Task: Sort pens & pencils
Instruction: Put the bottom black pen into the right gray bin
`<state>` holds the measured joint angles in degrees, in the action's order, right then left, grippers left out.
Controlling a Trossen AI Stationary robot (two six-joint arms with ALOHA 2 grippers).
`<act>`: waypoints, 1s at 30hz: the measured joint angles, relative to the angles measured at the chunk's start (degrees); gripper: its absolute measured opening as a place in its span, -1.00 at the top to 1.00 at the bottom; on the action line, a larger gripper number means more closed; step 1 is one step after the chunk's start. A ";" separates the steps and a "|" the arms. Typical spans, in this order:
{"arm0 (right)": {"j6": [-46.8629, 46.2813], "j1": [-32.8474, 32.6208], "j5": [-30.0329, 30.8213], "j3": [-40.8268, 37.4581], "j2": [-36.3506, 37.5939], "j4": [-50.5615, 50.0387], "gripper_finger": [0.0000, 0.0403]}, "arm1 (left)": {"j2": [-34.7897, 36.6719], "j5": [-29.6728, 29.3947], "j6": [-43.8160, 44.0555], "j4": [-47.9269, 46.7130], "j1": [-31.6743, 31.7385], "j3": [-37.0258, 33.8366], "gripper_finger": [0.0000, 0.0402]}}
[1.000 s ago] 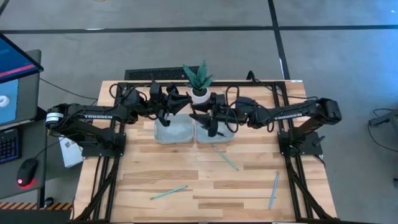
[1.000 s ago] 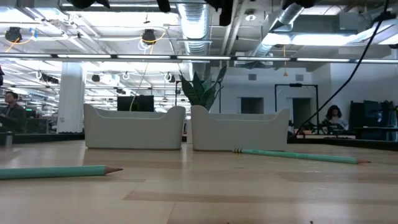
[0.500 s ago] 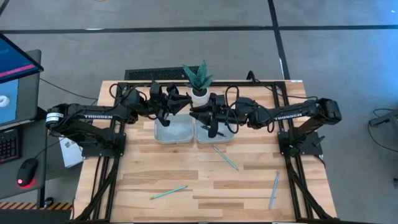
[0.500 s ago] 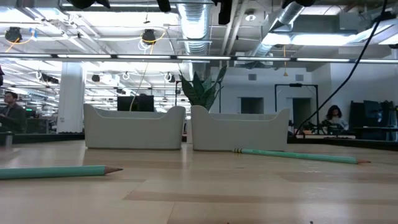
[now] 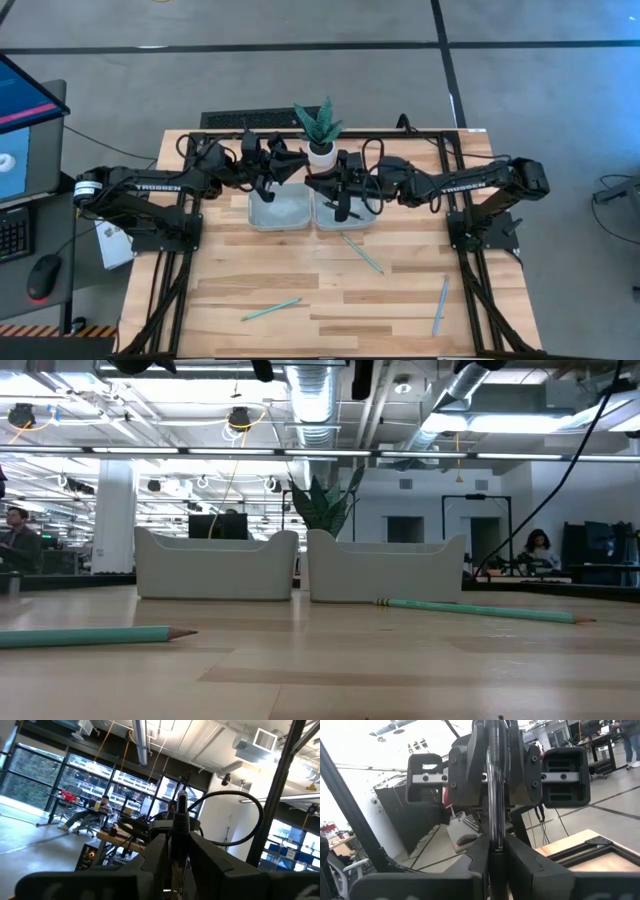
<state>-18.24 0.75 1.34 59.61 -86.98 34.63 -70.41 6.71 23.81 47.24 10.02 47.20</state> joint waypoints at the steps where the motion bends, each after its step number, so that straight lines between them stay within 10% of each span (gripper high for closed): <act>1: -0.02 0.00 -0.02 0.00 0.00 -0.32 0.65 | 0.01 -0.11 0.00 0.01 0.00 0.00 0.64; 17: -0.19 0.00 -0.02 -0.04 0.00 -3.36 0.69 | 0.01 -1.03 -0.02 0.24 0.00 0.00 0.63; 30: 0.31 0.11 0.22 -0.11 -0.02 -24.67 0.69 | 0.09 -0.11 -0.70 0.32 0.17 0.02 0.63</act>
<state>-17.93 0.86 1.56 59.51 -87.00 9.96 -70.32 6.60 23.11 47.57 10.19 47.22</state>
